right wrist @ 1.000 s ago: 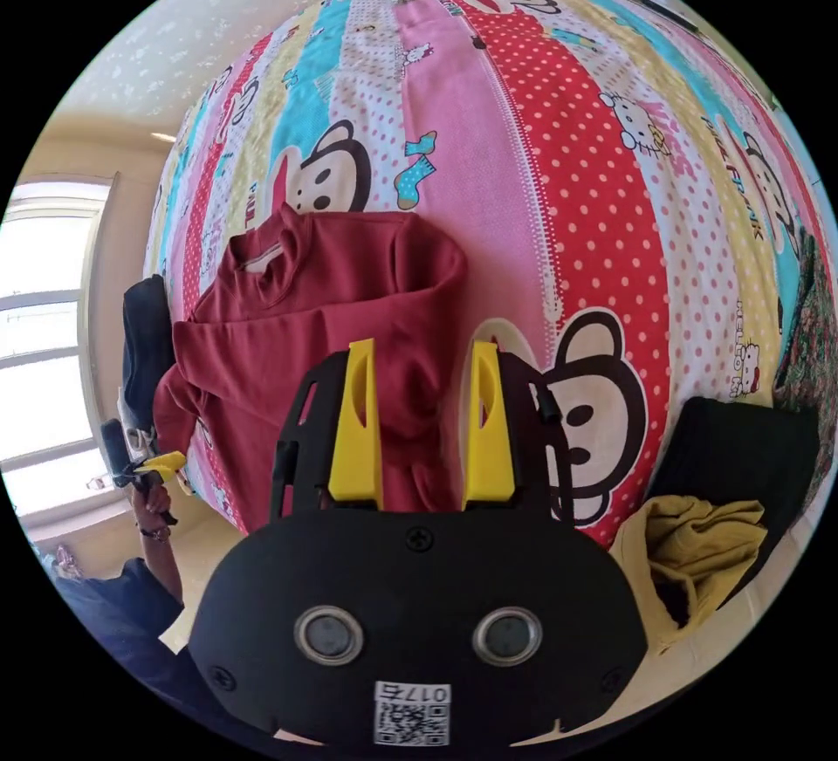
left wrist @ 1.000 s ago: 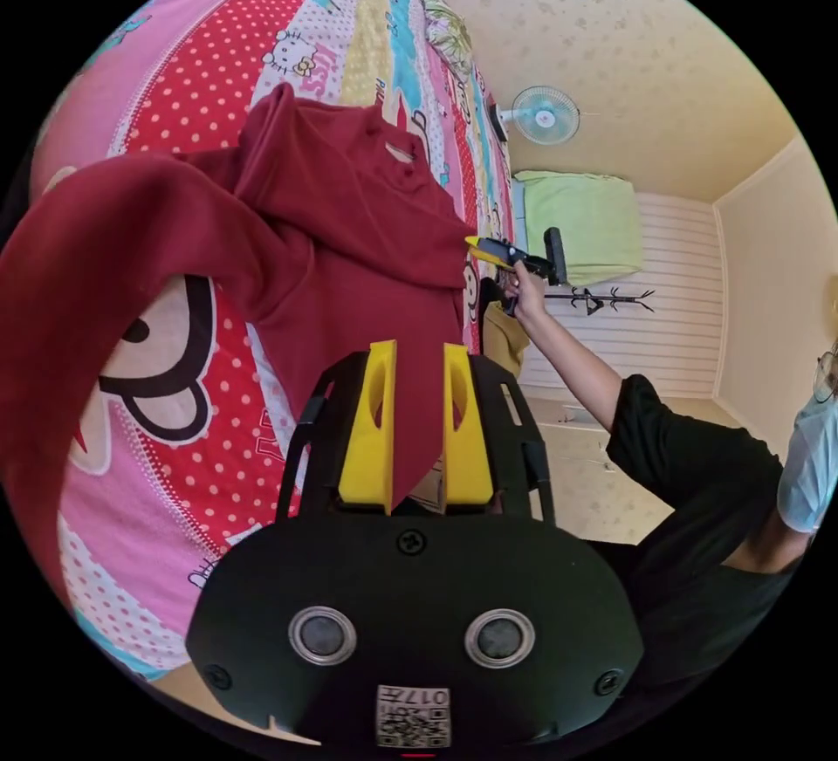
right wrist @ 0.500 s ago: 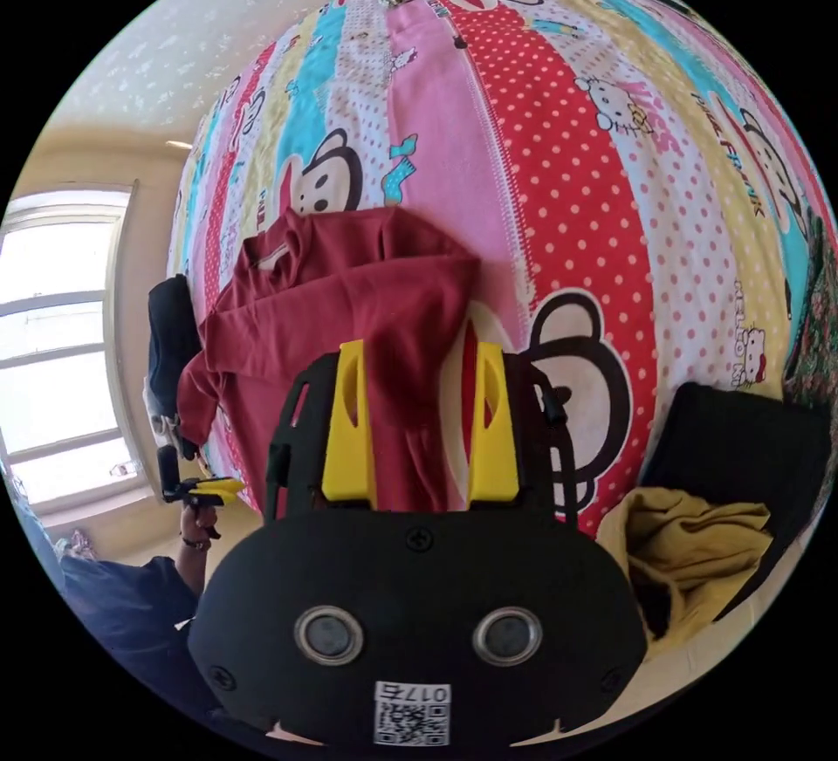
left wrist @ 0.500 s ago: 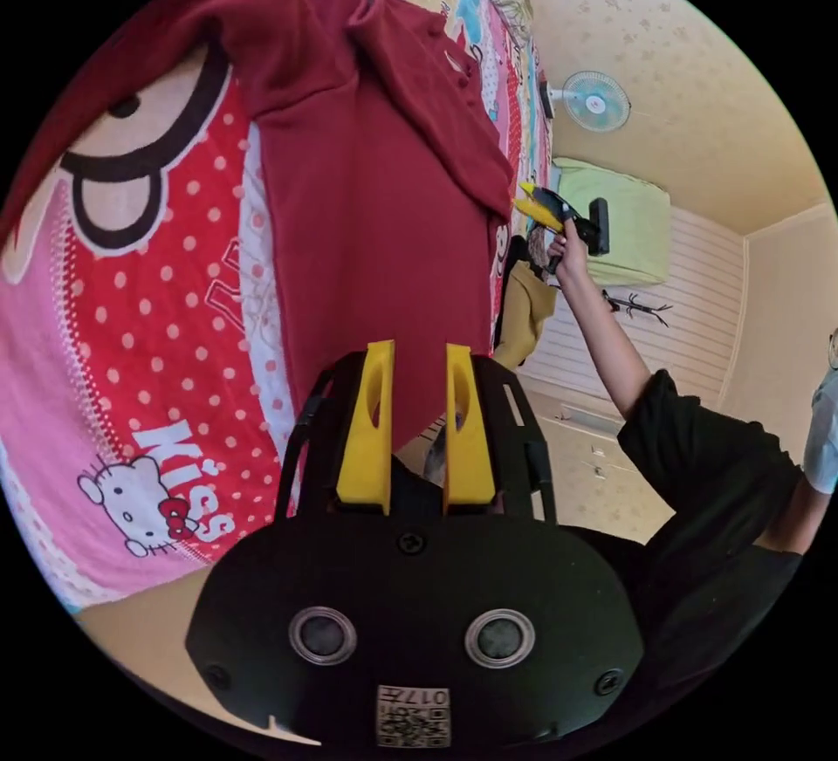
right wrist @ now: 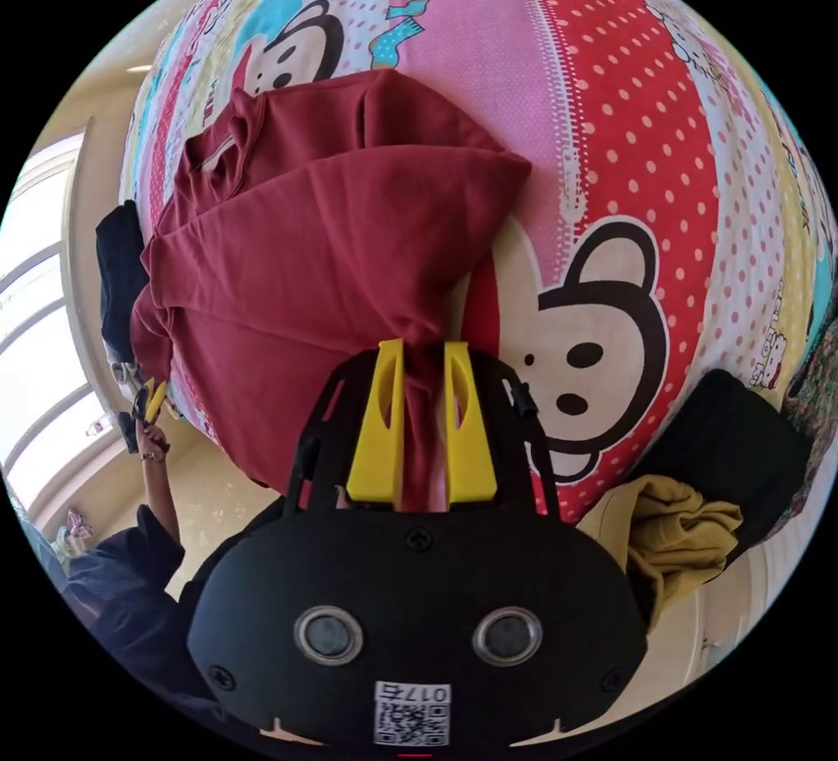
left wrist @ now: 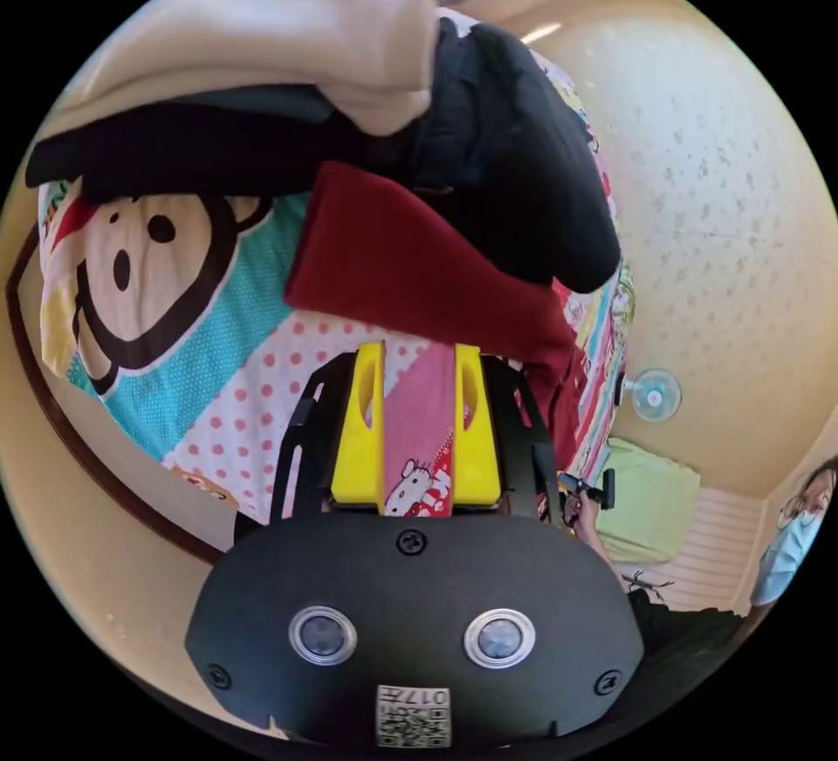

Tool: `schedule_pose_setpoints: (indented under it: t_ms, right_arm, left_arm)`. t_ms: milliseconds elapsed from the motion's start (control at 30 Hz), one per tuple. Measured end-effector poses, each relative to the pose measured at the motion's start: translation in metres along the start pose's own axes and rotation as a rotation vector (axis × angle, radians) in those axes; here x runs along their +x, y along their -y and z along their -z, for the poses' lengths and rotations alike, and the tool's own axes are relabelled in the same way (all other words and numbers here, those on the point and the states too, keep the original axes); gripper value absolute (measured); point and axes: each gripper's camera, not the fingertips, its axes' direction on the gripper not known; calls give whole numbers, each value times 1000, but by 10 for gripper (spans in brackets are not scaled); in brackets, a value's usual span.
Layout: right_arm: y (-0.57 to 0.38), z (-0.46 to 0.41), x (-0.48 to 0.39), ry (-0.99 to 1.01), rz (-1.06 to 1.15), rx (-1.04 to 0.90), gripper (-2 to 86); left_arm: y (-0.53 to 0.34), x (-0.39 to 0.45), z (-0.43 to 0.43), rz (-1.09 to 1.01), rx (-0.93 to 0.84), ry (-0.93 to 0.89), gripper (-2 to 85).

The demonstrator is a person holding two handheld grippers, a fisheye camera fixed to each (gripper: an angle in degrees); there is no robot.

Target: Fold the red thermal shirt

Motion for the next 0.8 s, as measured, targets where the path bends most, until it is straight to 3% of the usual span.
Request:
schedule_pose_setpoints:
  t_ms: [167, 367, 567, 700, 800]
  right_arm:
    - [9, -13, -41, -235, 110, -45, 70]
    - [10, -29, -80, -458, 134, -80, 65]
    - [6, -34, -82, -484, 55, -65, 64]
    - [-1, -33, -74, -449, 3, -37, 64]
    - [-10, -31, -68, -425, -11, -9, 64]
  left_arm:
    - [-2, -58, -25, 218, 123, -171, 68]
    - [-32, -100, -38, 323, 255, -555, 37]
    - [-56, -61, 39, 75, 360, -550, 30]
    - [-70, -12, 105, -130, 472, -400, 27]
    - [-65, 40, 115, -338, 446, -425, 29]
